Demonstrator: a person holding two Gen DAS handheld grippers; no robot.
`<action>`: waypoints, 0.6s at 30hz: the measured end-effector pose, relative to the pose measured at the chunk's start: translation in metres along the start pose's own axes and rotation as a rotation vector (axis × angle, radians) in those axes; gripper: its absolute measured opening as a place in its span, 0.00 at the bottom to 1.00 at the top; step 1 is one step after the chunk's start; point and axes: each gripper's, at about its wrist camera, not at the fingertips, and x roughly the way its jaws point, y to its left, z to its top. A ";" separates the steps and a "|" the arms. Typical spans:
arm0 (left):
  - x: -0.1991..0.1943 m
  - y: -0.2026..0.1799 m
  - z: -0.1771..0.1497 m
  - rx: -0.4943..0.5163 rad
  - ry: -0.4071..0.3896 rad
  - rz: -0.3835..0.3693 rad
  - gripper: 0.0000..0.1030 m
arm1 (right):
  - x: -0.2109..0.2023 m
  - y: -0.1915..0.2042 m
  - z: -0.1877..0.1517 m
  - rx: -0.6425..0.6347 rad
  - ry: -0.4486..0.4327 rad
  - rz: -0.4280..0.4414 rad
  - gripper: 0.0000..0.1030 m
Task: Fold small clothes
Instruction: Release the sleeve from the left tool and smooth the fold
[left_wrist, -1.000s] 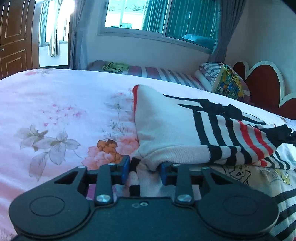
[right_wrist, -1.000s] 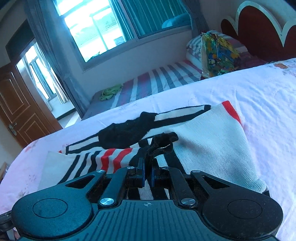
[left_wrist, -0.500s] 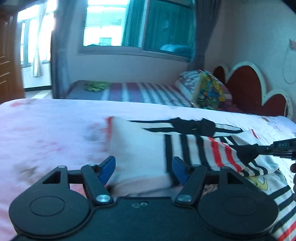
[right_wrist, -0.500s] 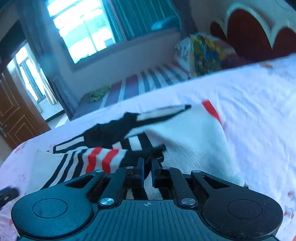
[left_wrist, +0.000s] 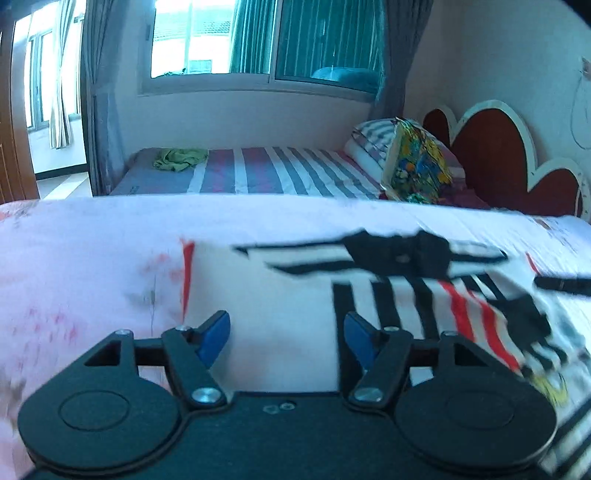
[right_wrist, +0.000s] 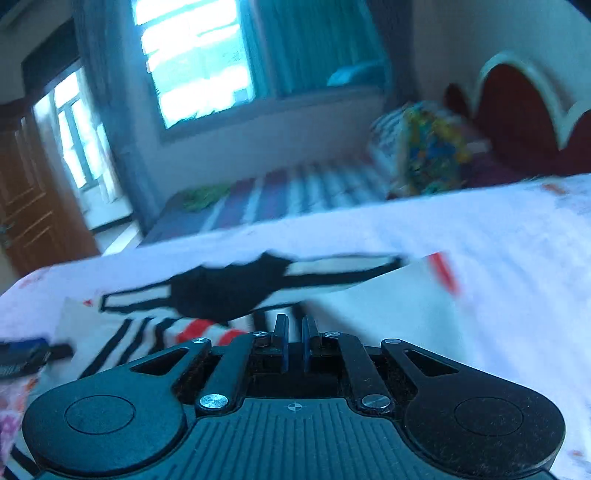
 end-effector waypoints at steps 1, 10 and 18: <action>0.008 0.000 0.006 0.006 0.000 0.000 0.65 | 0.010 0.006 0.002 -0.007 0.020 0.034 0.06; 0.063 0.024 0.020 -0.031 0.101 0.001 0.64 | 0.085 0.071 -0.002 -0.133 0.104 0.132 0.06; 0.030 0.010 0.011 0.010 0.035 0.011 0.71 | 0.075 0.070 -0.003 -0.107 0.072 0.110 0.06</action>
